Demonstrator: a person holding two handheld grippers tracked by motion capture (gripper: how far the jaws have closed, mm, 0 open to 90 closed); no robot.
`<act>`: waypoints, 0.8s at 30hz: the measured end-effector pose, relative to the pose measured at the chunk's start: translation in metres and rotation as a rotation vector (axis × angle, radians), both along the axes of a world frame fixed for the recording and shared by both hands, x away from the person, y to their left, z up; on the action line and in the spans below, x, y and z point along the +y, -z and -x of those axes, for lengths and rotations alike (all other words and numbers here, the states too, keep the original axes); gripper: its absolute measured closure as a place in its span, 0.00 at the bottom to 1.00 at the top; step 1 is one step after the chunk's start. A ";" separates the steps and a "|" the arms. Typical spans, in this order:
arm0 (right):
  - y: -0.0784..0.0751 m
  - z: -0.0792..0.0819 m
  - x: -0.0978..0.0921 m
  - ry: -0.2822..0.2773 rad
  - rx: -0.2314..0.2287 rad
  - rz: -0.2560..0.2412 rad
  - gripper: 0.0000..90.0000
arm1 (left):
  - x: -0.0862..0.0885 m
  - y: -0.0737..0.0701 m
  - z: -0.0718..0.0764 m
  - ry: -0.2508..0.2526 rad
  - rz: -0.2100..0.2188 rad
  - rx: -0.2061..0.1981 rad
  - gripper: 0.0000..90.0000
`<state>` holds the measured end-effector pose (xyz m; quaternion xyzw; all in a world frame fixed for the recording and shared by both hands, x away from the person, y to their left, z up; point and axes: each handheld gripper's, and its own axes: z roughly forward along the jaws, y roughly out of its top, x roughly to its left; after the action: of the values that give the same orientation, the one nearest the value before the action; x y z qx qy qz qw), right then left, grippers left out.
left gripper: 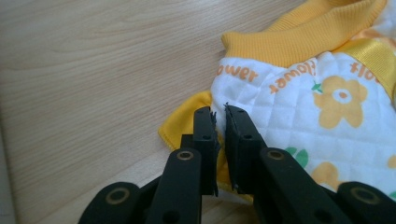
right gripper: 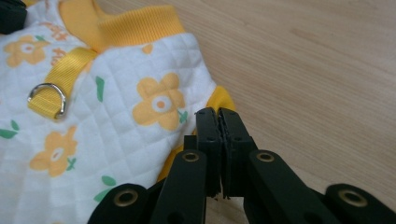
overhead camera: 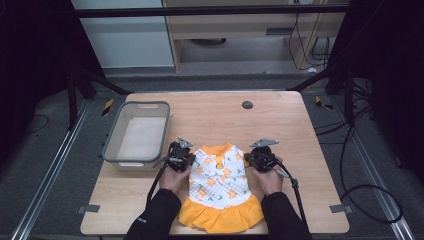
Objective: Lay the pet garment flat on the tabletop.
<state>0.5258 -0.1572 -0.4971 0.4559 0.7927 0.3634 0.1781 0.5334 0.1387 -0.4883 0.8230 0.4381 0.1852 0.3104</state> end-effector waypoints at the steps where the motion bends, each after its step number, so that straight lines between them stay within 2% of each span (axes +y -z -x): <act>1: -0.002 0.001 0.000 -0.004 -0.009 -0.002 0.98 | 0.002 -0.005 0.001 0.005 0.009 -0.011 0.92; 3: -0.009 0.003 -0.002 -0.007 -0.044 -0.029 0.98 | 0.003 -0.013 0.001 0.007 0.021 -0.032 0.93; 5: -0.016 0.004 -0.003 -0.006 -0.073 -0.045 0.98 | 0.002 -0.022 0.002 0.012 0.031 -0.077 0.93; 7: -0.030 0.004 -0.003 -0.002 -0.132 -0.063 0.98 | 0.001 -0.031 0.002 0.022 0.018 -0.114 0.93; 8: -0.030 0.004 -0.003 -0.002 -0.132 -0.063 0.98 | 0.000 -0.036 0.001 0.021 0.022 -0.136 0.93; 10: -0.039 0.003 -0.002 0.006 -0.182 -0.072 0.98 | -0.002 -0.045 -0.002 0.020 0.045 -0.176 0.93; 11: -0.046 0.000 -0.001 0.021 -0.229 -0.089 0.98 | -0.002 -0.049 -0.004 0.013 0.047 -0.197 0.92; 12: -0.046 0.000 -0.001 0.021 -0.229 -0.089 0.98 | -0.004 -0.053 -0.007 0.003 0.058 -0.218 0.92; 13: -0.049 -0.003 -0.001 0.040 -0.247 -0.086 0.98 | -0.004 -0.055 -0.011 -0.009 0.070 -0.228 0.92; 14: -0.052 -0.008 0.000 0.076 -0.276 -0.071 0.98 | -0.005 -0.057 -0.015 -0.019 0.082 -0.230 0.92; 16: -0.052 -0.010 0.001 0.092 -0.283 -0.062 0.98 | -0.007 -0.056 -0.024 -0.036 0.098 -0.220 0.91; 17: -0.050 -0.016 0.002 0.133 -0.280 -0.027 0.96 | -0.008 -0.055 -0.028 -0.050 0.092 -0.210 0.87; 18: -0.050 -0.016 0.002 0.133 -0.280 -0.027 0.96 | -0.008 -0.054 -0.031 -0.060 0.085 -0.203 0.87; 21: -0.045 -0.022 0.003 0.152 -0.253 0.022 0.87 | -0.007 -0.051 -0.036 -0.064 0.089 -0.174 0.73; 24: -0.045 -0.020 0.001 0.145 -0.245 0.013 0.82 | -0.002 -0.054 -0.029 -0.045 0.121 -0.166 0.68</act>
<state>0.5457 -0.1562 -0.4525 0.4629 0.7324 0.3975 0.3021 0.5620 0.1370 -0.4345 0.7746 0.4394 0.2329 0.3906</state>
